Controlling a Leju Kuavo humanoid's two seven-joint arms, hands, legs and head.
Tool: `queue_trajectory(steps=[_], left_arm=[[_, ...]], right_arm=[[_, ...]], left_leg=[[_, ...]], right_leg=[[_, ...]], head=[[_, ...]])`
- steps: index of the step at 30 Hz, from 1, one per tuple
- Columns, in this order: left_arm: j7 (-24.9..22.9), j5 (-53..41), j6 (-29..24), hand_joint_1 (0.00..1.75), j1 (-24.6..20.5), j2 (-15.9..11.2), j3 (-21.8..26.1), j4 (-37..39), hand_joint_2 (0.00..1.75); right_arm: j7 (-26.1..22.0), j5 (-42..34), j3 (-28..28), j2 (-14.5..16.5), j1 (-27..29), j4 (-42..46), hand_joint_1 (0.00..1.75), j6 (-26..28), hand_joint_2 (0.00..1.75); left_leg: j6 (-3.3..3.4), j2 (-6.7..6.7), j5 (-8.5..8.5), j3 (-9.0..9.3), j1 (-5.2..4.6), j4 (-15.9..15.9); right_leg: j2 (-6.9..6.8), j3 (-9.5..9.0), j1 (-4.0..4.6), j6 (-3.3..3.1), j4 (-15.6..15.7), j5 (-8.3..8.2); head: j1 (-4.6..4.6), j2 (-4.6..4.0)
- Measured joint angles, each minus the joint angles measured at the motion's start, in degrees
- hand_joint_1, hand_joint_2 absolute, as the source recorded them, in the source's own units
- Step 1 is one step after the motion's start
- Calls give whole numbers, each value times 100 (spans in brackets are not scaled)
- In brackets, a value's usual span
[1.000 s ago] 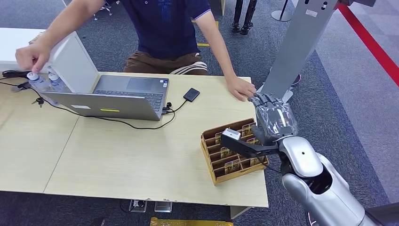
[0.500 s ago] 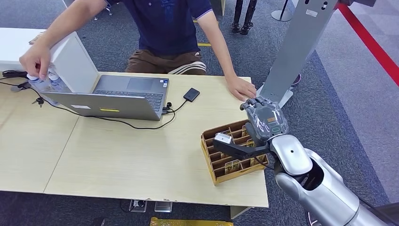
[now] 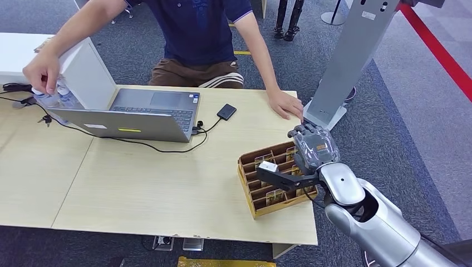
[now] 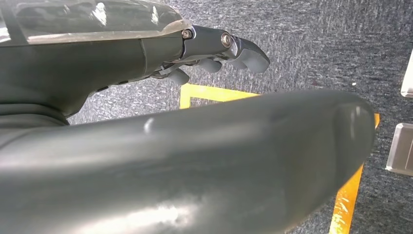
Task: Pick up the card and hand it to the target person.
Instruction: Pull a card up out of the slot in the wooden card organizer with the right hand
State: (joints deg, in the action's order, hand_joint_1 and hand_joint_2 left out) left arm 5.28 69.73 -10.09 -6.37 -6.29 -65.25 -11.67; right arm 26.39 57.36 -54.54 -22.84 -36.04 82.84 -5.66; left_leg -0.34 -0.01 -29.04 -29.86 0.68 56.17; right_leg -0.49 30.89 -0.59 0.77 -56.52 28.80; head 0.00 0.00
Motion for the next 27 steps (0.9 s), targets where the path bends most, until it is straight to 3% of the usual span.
queue_trajectory(steps=[27], left_arm=[[-19, 34, -5, 0, 2, 25, 17, 4, 0]], right_arm=[[-73, -117, -113, 118, 0, -40, 65, 56, 175]], left_leg=[[0, 5, -2, -5, -2, 4]], right_leg=[[5, 8, -2, 0, -7, 2]], head=[[0, 0]])
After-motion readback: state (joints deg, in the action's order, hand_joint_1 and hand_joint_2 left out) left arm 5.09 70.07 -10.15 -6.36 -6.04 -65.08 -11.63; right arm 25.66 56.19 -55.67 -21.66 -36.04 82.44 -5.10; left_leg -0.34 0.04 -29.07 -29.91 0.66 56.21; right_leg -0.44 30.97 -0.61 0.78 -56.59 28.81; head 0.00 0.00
